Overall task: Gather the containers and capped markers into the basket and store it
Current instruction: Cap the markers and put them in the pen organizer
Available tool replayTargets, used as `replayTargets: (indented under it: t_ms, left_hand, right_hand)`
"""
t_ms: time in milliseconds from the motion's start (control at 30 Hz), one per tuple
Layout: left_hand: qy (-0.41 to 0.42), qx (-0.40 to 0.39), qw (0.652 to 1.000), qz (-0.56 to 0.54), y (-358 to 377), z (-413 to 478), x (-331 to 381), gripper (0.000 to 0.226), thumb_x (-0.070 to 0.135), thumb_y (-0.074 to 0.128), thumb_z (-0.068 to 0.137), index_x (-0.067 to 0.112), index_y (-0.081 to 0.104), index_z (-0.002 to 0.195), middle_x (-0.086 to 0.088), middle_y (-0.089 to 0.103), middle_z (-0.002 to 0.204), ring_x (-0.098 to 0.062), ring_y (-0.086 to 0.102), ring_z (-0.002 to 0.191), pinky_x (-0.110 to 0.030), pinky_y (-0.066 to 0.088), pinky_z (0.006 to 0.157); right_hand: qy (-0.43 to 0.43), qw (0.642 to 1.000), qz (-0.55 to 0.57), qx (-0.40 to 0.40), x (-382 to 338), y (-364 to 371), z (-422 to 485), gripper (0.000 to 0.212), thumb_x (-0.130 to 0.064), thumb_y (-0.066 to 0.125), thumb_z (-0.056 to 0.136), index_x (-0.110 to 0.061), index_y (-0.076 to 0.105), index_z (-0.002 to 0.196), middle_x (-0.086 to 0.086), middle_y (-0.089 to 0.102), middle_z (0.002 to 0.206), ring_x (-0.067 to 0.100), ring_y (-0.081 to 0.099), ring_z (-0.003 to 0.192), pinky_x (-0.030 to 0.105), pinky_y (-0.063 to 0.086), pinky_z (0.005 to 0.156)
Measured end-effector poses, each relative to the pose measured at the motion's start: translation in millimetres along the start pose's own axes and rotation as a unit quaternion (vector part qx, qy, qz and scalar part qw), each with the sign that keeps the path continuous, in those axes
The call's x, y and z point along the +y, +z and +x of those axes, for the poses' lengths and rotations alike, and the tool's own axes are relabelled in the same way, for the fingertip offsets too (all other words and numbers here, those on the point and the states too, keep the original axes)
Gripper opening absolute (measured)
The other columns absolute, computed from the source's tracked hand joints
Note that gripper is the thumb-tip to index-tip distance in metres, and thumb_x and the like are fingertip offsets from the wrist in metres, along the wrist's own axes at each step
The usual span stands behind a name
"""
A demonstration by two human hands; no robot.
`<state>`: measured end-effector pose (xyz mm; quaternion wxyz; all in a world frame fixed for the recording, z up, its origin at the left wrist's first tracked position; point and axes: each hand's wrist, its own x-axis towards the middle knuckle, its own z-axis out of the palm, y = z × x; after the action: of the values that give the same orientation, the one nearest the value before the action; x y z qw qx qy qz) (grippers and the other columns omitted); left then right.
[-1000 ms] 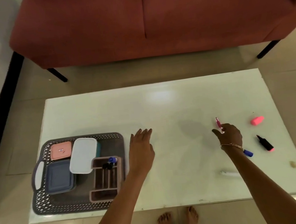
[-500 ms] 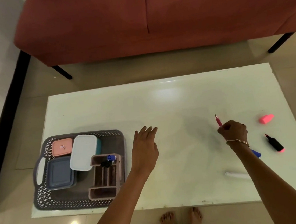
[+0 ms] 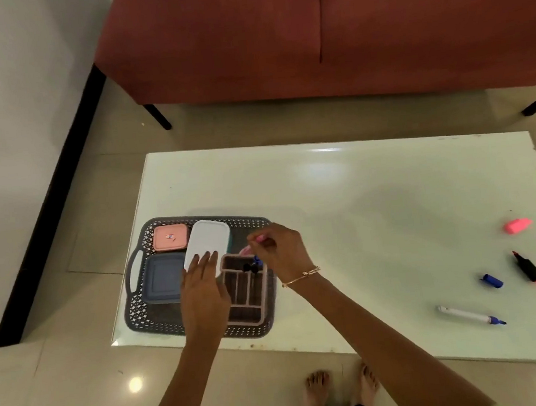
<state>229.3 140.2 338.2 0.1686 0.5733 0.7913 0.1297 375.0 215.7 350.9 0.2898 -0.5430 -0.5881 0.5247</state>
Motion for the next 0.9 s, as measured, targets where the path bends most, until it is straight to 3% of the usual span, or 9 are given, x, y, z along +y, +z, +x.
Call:
replayTargets:
  t_ms: [133, 267, 367, 467, 533, 667, 767, 900]
  left_hand:
    - [-0.029, -0.005, 1.0, -0.002, -3, -5, -23, 0.045, -0.007, 0.049, 0.085, 0.0, 0.048, 0.129, -0.022, 0.051, 0.133, -0.036, 0.037, 0.132, -0.052, 0.019, 0.113]
    - [-0.029, -0.008, 1.0, -0.008, -4, -5, -25, 0.045, -0.007, 0.05, 0.085, 0.001, 0.047, 0.129, -0.021, 0.05, 0.134, -0.035, 0.036, 0.133, -0.051, 0.019, 0.113]
    - [-0.007, -0.01, 1.0, -0.009, -2, 0, -17, 0.045, -0.006, 0.051, 0.085, 0.002, 0.048, 0.129, -0.021, 0.052, 0.133, -0.035, 0.038, 0.132, -0.051, 0.02, 0.113]
    - [0.028, -0.01, 0.999, -0.013, -1, 5, 10, 0.046, -0.007, 0.053, 0.083, 0.001, 0.049, 0.128, -0.021, 0.052, 0.133, -0.035, 0.038, 0.131, -0.052, 0.022, 0.112]
    - [0.055, -0.017, 0.998, -0.016, 6, 7, 42, 0.045, -0.007, 0.051, 0.084, 0.0, 0.049, 0.128, -0.022, 0.052, 0.132, -0.037, 0.04, 0.13, -0.052, 0.024, 0.112]
    - [0.138, -0.036, 0.989, -0.043, 47, -8, 122, 0.05, -0.01, 0.056, 0.077, -0.001, 0.052, 0.126, -0.022, 0.056, 0.128, -0.036, 0.048, 0.124, -0.054, 0.035, 0.107]
    - [0.215, -0.063, 0.974, -0.033, 92, -29, 180, 0.051, -0.011, 0.051, 0.072, 0.001, 0.056, 0.121, -0.018, 0.062, 0.121, -0.033, 0.056, 0.116, -0.056, 0.036, 0.102]
    - [0.306, -0.142, 0.941, 0.007, 160, -59, 235, 0.052, 0.009, 0.031, 0.072, 0.007, 0.064, 0.113, -0.009, 0.07, 0.109, -0.024, 0.065, 0.101, -0.044, 0.052, 0.09]
  right_hand:
    - [-0.036, 0.982, -0.176, -0.063, 9, 34, 18, 0.019, -0.019, 0.063, 0.083, -0.006, 0.07, 0.095, 0.014, 0.072, 0.095, 0.027, 0.064, 0.092, 0.033, 0.05, 0.086]
    - [-0.034, 0.921, -0.365, -0.13, 24, 50, 27, 0.023, -0.028, 0.058, 0.086, -0.012, 0.068, 0.1, 0.013, 0.069, 0.1, 0.029, 0.05, 0.107, 0.042, 0.043, 0.093]
    - [-0.041, 0.914, -0.382, -0.13, 26, 43, 24, 0.028, -0.032, 0.057, 0.086, -0.014, 0.065, 0.106, 0.009, 0.067, 0.109, 0.028, 0.046, 0.114, 0.044, 0.035, 0.096]
    - [-0.054, 0.955, -0.288, -0.049, 32, 13, 14, 0.032, -0.035, 0.057, 0.085, -0.015, 0.064, 0.109, 0.008, 0.068, 0.112, 0.029, 0.052, 0.109, 0.043, 0.04, 0.091]
    - [-0.07, 0.967, -0.238, 0.053, 43, -24, 4, 0.031, -0.039, 0.058, 0.079, -0.016, 0.07, 0.096, 0.006, 0.074, 0.094, 0.03, 0.063, 0.093, 0.042, 0.05, 0.081]
    - [0.002, 0.956, -0.226, 0.187, 93, -122, -30, 0.013, -0.023, 0.065, 0.073, -0.016, 0.073, 0.081, 0.002, 0.076, 0.078, 0.026, 0.068, 0.076, 0.025, 0.043, 0.074]
    - [0.11, 0.938, -0.227, 0.238, 140, -192, -72, 0.008, -0.007, 0.069, 0.075, -0.012, 0.073, 0.079, 0.008, 0.076, 0.081, 0.03, 0.067, 0.076, 0.031, 0.049, 0.074]
    - [0.21, 0.911, -0.222, 0.278, 202, -261, -127, 0.01, -0.001, 0.066, 0.075, -0.008, 0.071, 0.081, 0.013, 0.073, 0.082, 0.033, 0.065, 0.077, 0.031, 0.045, 0.073]
